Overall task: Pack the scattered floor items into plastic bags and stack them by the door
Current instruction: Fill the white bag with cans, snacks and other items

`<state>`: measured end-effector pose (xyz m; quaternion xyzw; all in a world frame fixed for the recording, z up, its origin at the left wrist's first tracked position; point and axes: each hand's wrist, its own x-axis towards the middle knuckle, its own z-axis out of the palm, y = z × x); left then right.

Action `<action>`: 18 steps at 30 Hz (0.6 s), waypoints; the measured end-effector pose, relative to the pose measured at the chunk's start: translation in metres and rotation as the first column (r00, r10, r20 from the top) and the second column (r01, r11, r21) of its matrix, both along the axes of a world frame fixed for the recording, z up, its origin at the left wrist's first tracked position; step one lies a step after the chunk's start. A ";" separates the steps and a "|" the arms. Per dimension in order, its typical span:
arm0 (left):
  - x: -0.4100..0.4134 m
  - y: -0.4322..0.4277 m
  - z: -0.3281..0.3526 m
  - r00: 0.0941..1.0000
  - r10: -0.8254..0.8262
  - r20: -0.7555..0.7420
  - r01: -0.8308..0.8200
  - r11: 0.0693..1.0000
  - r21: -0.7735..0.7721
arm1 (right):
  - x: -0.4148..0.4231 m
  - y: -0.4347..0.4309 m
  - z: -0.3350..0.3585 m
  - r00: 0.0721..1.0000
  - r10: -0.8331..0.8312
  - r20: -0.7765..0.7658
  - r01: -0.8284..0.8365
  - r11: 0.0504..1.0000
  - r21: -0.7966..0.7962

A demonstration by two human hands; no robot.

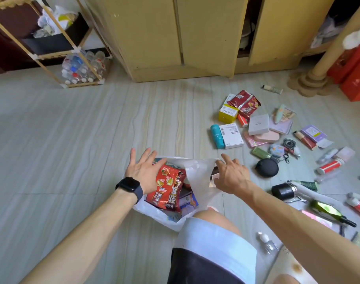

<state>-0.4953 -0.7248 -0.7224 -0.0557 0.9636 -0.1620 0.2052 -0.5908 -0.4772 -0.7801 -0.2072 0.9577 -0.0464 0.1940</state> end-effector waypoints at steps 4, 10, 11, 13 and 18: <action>-0.040 0.018 0.003 1.000 -0.016 -0.012 0.017 0.999 0.051 | -0.028 0.021 0.004 0.992 -0.116 0.041 0.113 0.990 0.081; -0.104 0.068 -0.018 0.996 -0.088 0.002 0.085 0.971 0.225 | -0.063 0.047 -0.005 0.953 -0.123 0.278 0.209 0.930 -0.303; -0.118 0.076 -0.022 0.995 -0.097 -0.004 0.095 0.965 0.246 | -0.069 0.052 -0.010 0.949 -0.180 0.258 0.268 0.893 -0.363; -0.146 0.090 -0.031 0.994 -0.110 -0.003 0.106 0.956 0.273 | -0.084 0.064 -0.023 0.954 -0.246 0.169 0.295 0.866 -0.403; -0.233 0.116 -0.067 0.994 -0.106 0.013 0.098 0.951 0.293 | -0.132 0.103 -0.068 0.955 -0.295 -0.021 0.286 0.940 -0.184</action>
